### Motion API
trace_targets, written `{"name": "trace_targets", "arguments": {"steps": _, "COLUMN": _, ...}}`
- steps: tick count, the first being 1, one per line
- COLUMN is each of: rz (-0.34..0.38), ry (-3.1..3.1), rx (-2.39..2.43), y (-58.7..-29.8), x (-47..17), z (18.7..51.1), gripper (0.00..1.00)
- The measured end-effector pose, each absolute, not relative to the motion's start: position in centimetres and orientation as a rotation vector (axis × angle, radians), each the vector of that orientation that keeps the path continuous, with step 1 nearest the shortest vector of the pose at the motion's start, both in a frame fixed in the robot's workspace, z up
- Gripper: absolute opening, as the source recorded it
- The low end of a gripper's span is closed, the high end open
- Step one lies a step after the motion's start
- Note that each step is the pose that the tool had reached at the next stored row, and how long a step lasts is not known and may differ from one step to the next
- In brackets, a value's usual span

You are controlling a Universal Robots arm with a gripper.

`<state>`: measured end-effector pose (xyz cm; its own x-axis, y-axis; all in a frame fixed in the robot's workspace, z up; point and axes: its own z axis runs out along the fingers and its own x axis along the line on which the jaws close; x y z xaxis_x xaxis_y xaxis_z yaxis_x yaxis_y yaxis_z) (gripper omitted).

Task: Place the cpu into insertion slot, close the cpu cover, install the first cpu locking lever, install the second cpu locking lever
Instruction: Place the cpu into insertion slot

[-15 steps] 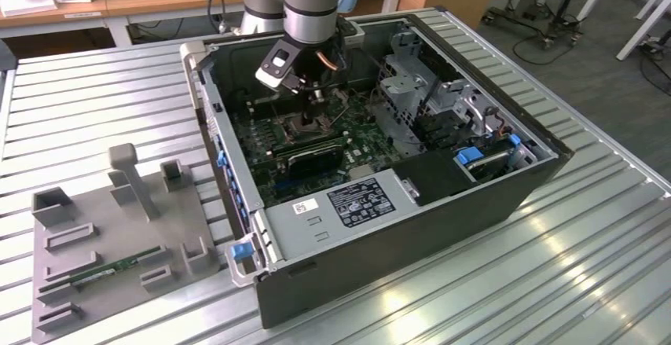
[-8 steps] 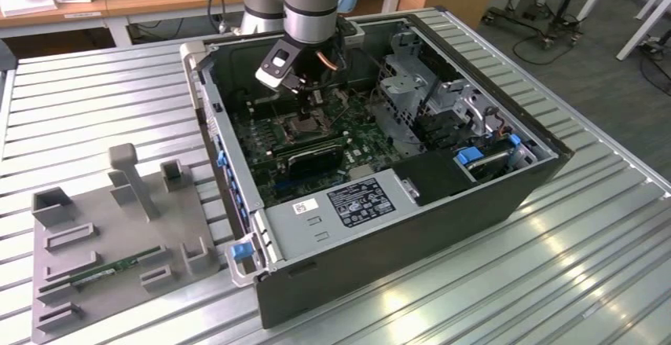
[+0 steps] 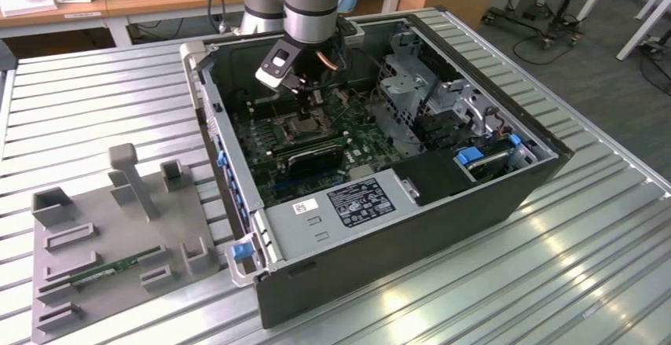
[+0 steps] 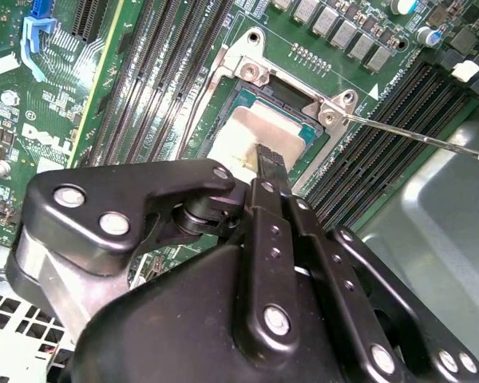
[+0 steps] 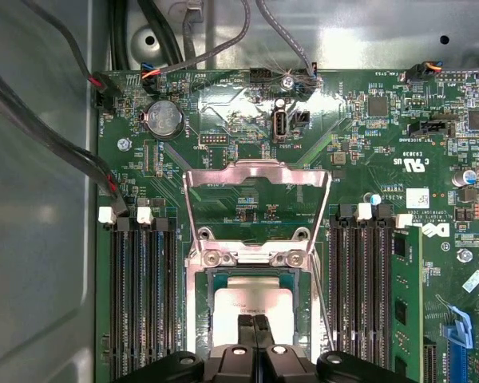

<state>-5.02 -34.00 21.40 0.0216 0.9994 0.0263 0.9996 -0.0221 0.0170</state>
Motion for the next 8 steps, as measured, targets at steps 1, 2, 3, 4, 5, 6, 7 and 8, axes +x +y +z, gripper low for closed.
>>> {"name": "trace_targets", "arguments": {"steps": 1, "rz": -0.048, "ry": -2.192, "rx": -2.241, "y": -34.0, "x": -5.0, "z": 21.3, "gripper": 0.11}}
{"name": "trace_targets", "arguments": {"steps": 2, "rz": -0.048, "ry": -2.192, "rx": -2.241, "y": -34.0, "x": -5.0, "z": 21.2, "gripper": 0.11}}
{"name": "trace_targets", "arguments": {"steps": 3, "rz": -0.048, "ry": -2.192, "rx": -2.241, "y": -34.0, "x": -5.0, "z": 21.1, "gripper": 0.11}}
{"name": "trace_targets", "arguments": {"steps": 4, "rz": -0.048, "ry": -2.192, "rx": -2.241, "y": -34.0, "x": -5.0, "z": 20.9, "gripper": 0.11}}
{"name": "trace_targets", "arguments": {"steps": 5, "rz": -0.048, "ry": -2.192, "rx": -2.241, "y": -34.0, "x": -5.0, "z": 20.7, "gripper": 0.11}}
{"name": "trace_targets", "arguments": {"steps": 6, "rz": -0.048, "ry": -2.192, "rx": -2.241, "y": -34.0, "x": -5.0, "z": 20.5, "gripper": 0.11}}
{"name": "trace_targets", "arguments": {"steps": 7, "rz": -0.048, "ry": -2.192, "rx": -2.241, "y": -34.0, "x": -5.0, "z": 20.3, "gripper": 0.11}}
{"name": "trace_targets", "arguments": {"steps": 8, "rz": -0.048, "ry": -2.192, "rx": -2.241, "y": -34.0, "x": -5.0, "z": 20.2, "gripper": 0.11}}
